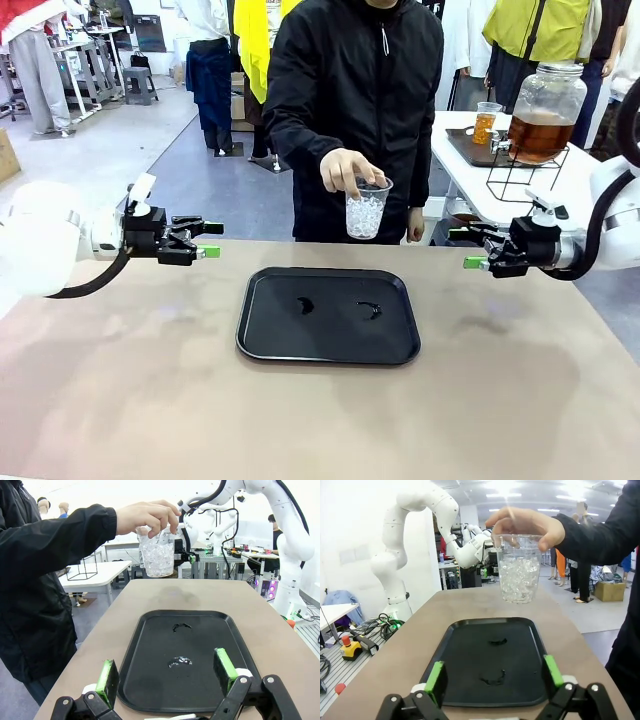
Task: Pour the drink into the iced cup.
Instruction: Open the gripper to release the iced cup you were holding.
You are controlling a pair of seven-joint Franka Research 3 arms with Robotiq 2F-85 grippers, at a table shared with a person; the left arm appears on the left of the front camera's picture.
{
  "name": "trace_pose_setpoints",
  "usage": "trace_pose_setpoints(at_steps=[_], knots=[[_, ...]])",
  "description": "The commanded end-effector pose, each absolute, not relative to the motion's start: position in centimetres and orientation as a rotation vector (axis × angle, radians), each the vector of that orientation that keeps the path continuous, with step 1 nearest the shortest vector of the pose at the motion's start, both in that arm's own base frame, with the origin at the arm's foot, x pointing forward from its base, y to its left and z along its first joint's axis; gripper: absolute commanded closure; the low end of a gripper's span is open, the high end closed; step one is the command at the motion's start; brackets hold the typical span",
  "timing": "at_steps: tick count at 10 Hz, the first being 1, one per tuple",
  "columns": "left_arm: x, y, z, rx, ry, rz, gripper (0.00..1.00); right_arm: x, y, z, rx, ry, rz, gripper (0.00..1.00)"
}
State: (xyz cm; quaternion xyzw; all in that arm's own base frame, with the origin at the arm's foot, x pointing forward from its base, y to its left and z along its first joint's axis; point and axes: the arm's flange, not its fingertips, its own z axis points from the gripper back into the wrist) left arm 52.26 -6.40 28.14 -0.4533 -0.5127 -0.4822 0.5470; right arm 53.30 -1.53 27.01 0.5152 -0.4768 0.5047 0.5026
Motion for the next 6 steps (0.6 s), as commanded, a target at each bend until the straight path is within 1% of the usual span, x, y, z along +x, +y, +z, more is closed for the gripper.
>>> trace_pose_setpoints(at_steps=[1,6], knots=[[52.37,-6.49,28.42,-1.073,-1.207,-1.136,0.00,53.31,-1.37,27.32,1.248,-1.141,1.225,0.00],[52.37,-6.49,28.42,-1.073,-1.207,-1.136,0.00,53.31,-1.37,27.32,1.248,-1.141,1.225,0.00]])
